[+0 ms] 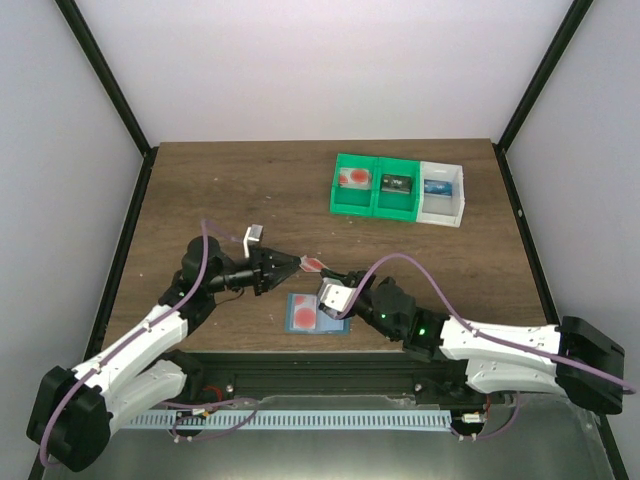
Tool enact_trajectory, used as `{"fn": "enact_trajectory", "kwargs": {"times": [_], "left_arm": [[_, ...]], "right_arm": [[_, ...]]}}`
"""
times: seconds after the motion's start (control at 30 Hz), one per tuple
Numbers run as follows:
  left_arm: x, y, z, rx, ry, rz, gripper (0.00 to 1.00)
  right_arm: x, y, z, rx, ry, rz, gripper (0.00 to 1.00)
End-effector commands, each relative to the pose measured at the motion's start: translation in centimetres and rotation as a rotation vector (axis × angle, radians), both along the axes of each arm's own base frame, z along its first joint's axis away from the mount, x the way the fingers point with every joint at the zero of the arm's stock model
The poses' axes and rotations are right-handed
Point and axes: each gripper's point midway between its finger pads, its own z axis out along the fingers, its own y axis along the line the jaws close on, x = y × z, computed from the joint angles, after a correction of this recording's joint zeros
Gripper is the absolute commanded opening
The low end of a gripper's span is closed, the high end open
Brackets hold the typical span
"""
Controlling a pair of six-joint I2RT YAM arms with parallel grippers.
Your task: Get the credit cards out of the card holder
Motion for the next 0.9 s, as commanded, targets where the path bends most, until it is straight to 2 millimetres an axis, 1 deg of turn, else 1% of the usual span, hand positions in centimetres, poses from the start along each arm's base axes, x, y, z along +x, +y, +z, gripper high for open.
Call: {"fn": "enact_trajectory", "kwargs": {"times": [0.0, 0.03, 0.07, 0.1, 0.13, 0.17, 0.23, 0.3, 0.33, 0.4, 0.47, 0.5, 0.53, 0.57, 0.67, 0.7, 0.77, 0.87], "left_arm": [[-0.4, 0.1, 0.3, -0.025, -0.018, -0.011, 0.1], [-0.4, 0.1, 0.2, -0.023, -0.021, -0.009, 0.02], [-0.4, 0.1, 0.2, -0.021, -0.028, -0.008, 0.0], [-0.3, 0.2, 0.0, -0.017, -0.034, -0.002, 0.0], [-0.3, 0.3, 0.0, -0.014, -0.042, 0.002, 0.0], [-0.3, 0.3, -0.1, -0.011, -0.057, 0.004, 0.0], [-0.2, 0.4, -0.1, 0.008, -0.111, 0.011, 0.0], [-0.3, 0.5, -0.5, 0.036, -0.158, 0.0, 0.0], [-0.5, 0.5, -0.6, 0.042, -0.181, -0.009, 0.0], [-0.9, 0.4, -0.7, 0.051, -0.237, -0.032, 0.0], [-1.2, 0.5, -0.9, 0.064, -0.295, -0.049, 0.0], [-1.5, 0.6, -1.0, 0.068, -0.325, -0.059, 0.0], [-1.8, 0.6, -1.1, 0.071, -0.353, -0.071, 0.0], [-2.2, 0.6, -1.0, 0.071, -0.384, -0.085, 0.0], [-3.1, 0.7, -0.9, 0.068, -0.46, -0.123, 0.0], [-3.4, 0.8, -1.0, 0.068, -0.476, -0.13, 0.0], [-3.7, 0.9, -1.0, 0.066, -0.499, -0.135, 0.0], [-3.9, 1.1, -1.1, 0.072, -0.532, -0.134, 0.0]], "right_arm": [[0.1, -0.3, 0.9, 0.023, -0.038, -0.024, 0.01], [0.0, -0.3, 1.0, 0.024, -0.037, -0.021, 0.0], [-0.2, -0.2, 0.9, 0.024, -0.03, -0.014, 0.0], [-0.4, -0.1, 0.7, 0.023, -0.02, -0.003, 0.01], [-0.7, 0.0, 0.7, 0.035, 0.014, 0.01, 0.04], [-1.0, 0.2, 0.5, 0.04, 0.06, 0.028, 0.1], [-1.3, 0.3, 1.4, 0.096, 0.177, 0.024, 0.24], [-1.7, 0.0, 3.5, 0.207, 0.326, 0.003, 0.39], [-2.1, -0.2, 4.6, 0.267, 0.402, 0.008, 0.44], [-3.2, -0.6, 6.6, 0.403, 0.562, 0.027, 0.5], [-4.2, -0.9, 7.4, 0.48, 0.719, 0.048, 0.5], [-4.4, -1.1, 7.1, 0.495, 0.795, 0.039, 0.5], [-4.4, -1.3, 7.0, 0.509, 0.859, 0.025, 0.5], [-4.2, -1.7, 6.4, 0.508, 0.918, -0.001, 0.5], [-4.1, -2.3, 6.5, 0.559, 1.028, -0.01, 0.49], [-3.9, -2.6, 6.8, 0.593, 1.057, -0.014, 0.48], [-3.2, -3.5, 7.0, 0.662, 1.132, -0.048, 0.43], [-2.6, -4.0, 6.1, 0.692, 1.261, -0.06, 0.36]]}}
